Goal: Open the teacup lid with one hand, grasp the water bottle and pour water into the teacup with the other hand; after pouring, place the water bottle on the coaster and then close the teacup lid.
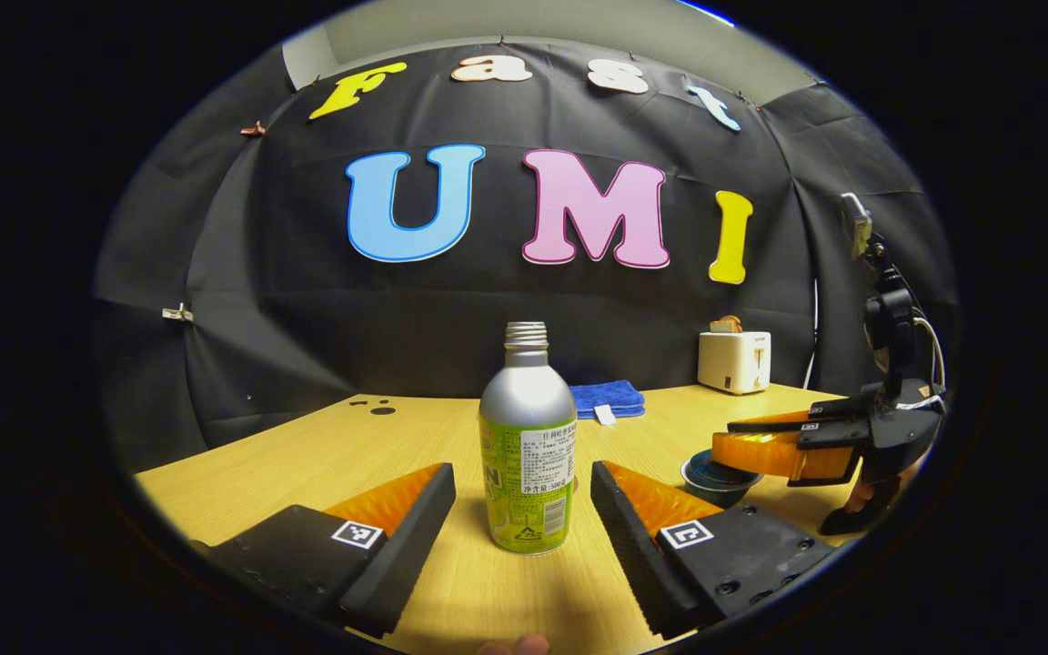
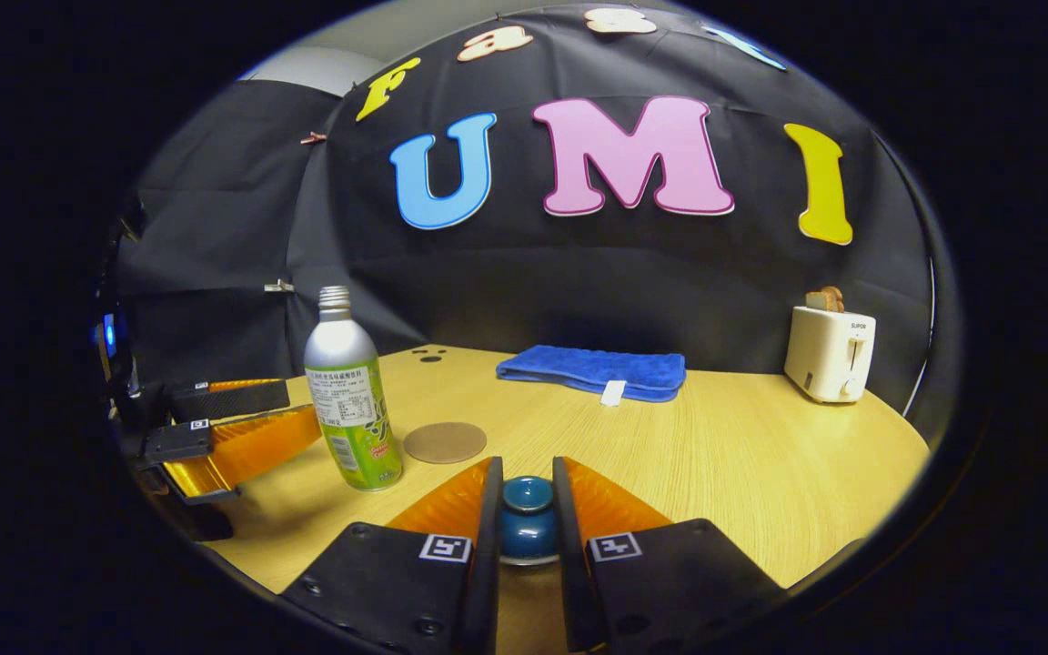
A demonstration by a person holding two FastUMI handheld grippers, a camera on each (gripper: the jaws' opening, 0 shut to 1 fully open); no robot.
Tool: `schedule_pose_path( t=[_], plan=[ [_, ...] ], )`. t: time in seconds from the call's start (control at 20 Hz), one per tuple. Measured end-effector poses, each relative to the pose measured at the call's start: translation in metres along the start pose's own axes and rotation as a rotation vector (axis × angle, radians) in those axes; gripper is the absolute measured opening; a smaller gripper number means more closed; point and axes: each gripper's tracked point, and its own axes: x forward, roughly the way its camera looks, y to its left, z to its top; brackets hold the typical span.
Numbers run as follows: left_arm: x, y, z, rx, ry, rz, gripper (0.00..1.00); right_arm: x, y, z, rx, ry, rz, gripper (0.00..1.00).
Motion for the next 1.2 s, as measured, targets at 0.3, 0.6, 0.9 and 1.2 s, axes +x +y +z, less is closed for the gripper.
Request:
schedule_pose_path(
  t=[0.3,0.6,0.9,1.2],
  plan=[
    [0.002,0.000,0.000,0.000,0.002,0.001,0.95,-0.012,-0.009,0.013,0.006,-0.096,-0.047,0.32],
    [0.022,0.001,0.000,-0.001,0.004,0.030,0.95,-0.031,-0.036,0.013,0.009,-0.101,-0.088,0.32],
    [0.050,0.004,-0.001,-0.001,0.004,0.070,0.96,-0.058,-0.084,0.012,0.012,-0.106,-0.161,0.32],
    [0.059,0.001,-0.001,0.000,0.006,0.083,0.87,-0.066,-0.099,0.011,0.011,-0.105,-0.187,0.32]
  ],
)
